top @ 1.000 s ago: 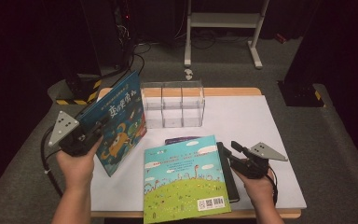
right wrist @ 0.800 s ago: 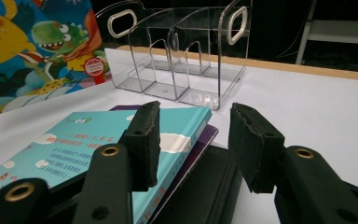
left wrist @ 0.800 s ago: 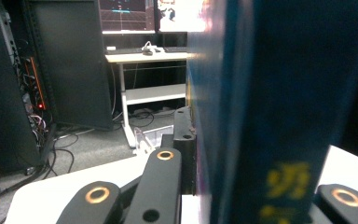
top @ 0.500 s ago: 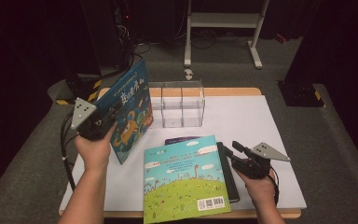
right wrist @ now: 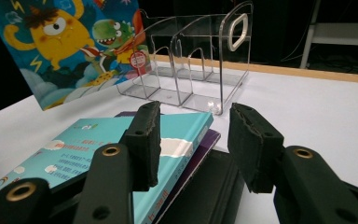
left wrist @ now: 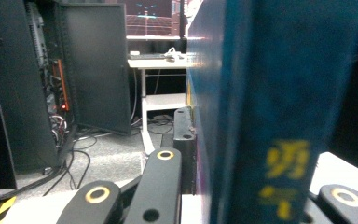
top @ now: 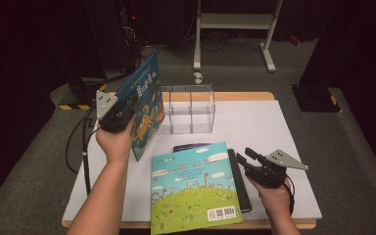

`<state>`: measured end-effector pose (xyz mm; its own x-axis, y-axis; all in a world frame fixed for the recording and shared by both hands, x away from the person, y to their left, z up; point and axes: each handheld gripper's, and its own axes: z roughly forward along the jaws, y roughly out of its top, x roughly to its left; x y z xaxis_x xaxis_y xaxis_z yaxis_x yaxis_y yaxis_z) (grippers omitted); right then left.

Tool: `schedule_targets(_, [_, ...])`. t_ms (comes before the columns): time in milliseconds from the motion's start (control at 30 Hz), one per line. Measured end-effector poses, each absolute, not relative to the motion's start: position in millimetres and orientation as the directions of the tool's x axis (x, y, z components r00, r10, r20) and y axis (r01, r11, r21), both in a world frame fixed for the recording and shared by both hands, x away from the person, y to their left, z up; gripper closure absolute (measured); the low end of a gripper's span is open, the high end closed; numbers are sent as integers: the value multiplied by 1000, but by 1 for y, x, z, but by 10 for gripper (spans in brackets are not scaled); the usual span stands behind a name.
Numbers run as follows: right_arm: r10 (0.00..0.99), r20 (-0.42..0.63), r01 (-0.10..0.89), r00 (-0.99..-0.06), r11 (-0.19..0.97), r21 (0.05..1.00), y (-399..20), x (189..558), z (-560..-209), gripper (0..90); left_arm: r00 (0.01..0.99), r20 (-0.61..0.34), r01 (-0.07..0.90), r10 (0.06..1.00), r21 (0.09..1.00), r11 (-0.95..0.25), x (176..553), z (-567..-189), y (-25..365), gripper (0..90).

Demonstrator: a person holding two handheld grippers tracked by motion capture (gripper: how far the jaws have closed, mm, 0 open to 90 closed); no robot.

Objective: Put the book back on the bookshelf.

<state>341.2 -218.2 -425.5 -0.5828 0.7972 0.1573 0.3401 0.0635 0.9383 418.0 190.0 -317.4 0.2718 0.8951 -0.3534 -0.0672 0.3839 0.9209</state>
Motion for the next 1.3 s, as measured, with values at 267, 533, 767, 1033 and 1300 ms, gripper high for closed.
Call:
schedule_targets(267, [794,163,337,-586,55,940,-220,341,-424,537,226,-333,-91,916,929,360,442,-320,178,830])
schedule_targets(533, [792,168,330,-587,46,943,-224,340,-423,537,197,-342,-98,919,926,365,458,-328,165,830])
schedule_targets(767, [788,170,330,-591,44,943,-226,340,-421,538,178,-370,-93,912,916,389,470,-335,163,830])
schedule_targets(1033, [782,168,330,-600,50,943,-224,341,-423,538,166,-350,-117,922,921,370,474,-342,159,830])
schedule_targets(1300, [778,172,336,-604,54,940,-223,342,-425,538,186,-300,-113,936,939,324,464,-348,153,821])
